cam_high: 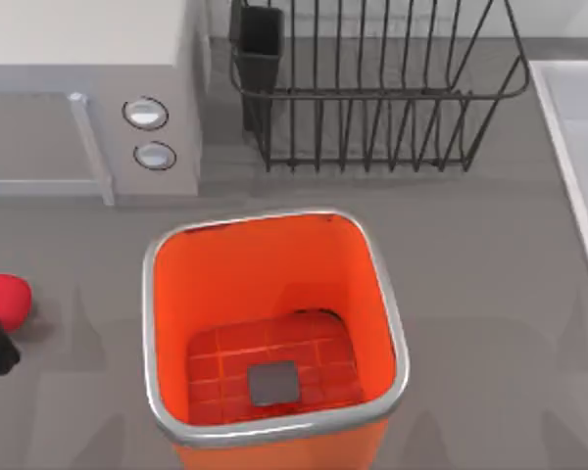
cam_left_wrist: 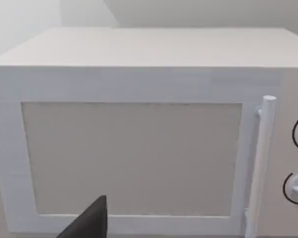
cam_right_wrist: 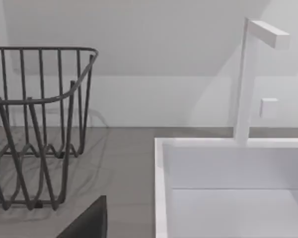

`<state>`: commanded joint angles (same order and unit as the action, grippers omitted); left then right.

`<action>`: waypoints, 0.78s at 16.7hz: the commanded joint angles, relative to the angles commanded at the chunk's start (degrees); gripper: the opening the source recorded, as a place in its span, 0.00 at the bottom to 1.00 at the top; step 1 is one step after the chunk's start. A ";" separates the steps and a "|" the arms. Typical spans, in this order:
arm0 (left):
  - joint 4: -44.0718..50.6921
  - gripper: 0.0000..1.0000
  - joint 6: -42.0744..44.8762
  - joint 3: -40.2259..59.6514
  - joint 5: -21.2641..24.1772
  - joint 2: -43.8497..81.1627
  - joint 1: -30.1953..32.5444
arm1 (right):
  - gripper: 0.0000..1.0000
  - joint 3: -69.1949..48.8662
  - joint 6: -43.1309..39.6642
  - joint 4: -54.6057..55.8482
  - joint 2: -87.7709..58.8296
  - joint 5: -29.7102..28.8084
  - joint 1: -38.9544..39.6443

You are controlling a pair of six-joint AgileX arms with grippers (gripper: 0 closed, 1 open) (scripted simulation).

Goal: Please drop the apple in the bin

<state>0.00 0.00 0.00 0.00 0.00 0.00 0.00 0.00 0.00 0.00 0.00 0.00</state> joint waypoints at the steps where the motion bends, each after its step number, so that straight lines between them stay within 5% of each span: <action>1: 0.00 1.00 0.00 0.00 0.00 0.00 0.00 | 1.00 0.00 0.00 0.00 0.00 0.00 0.00; 7: 6.21 1.00 -0.19 8.24 -0.03 9.12 -0.24 | 1.00 0.00 0.00 0.00 0.00 0.00 0.00; 13: 23.03 1.00 -0.70 28.38 0.30 39.29 -0.47 | 1.00 0.00 0.00 0.00 0.00 0.00 0.00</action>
<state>23.03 -0.70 28.38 0.30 39.29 -0.47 0.00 0.00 0.00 0.00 0.00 0.00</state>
